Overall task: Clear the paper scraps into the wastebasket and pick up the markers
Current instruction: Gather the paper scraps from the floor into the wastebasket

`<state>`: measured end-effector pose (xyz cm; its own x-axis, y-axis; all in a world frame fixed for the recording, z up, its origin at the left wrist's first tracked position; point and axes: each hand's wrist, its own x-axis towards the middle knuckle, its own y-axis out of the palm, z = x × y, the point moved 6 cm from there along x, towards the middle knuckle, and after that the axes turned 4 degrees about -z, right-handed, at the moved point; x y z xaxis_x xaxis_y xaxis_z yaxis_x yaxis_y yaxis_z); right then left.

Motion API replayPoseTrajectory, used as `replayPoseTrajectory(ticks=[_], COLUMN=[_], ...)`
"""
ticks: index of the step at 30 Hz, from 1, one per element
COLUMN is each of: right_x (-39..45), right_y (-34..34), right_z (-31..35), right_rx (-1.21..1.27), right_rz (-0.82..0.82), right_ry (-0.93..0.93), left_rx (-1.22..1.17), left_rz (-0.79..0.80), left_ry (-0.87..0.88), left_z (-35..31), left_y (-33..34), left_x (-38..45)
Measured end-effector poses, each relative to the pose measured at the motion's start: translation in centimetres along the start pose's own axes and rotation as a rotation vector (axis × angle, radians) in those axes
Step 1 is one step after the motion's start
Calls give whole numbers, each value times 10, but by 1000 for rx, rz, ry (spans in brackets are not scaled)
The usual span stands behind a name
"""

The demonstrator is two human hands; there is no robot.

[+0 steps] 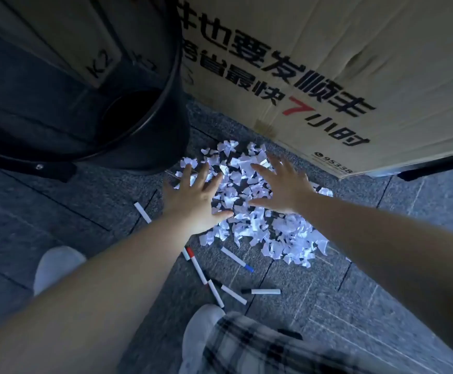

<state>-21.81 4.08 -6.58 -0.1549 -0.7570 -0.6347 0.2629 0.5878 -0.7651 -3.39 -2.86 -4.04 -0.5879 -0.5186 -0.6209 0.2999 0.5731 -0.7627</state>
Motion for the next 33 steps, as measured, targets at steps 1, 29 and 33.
replayPoseTrajectory(ticks=[1, 29, 33], right_x=[2, -3, 0], right_y=[5, 49, 23], right_z=[1, 30, 29], right_rx=[-29, 124, 173], right_rz=[17, -19, -37], right_ry=[-3, -107, -76], left_rx=[23, -165, -149], left_rz=[30, -146, -178], left_ry=[-6, 39, 74], left_z=[1, -10, -13], left_y=[7, 54, 29], left_x=[4, 21, 14])
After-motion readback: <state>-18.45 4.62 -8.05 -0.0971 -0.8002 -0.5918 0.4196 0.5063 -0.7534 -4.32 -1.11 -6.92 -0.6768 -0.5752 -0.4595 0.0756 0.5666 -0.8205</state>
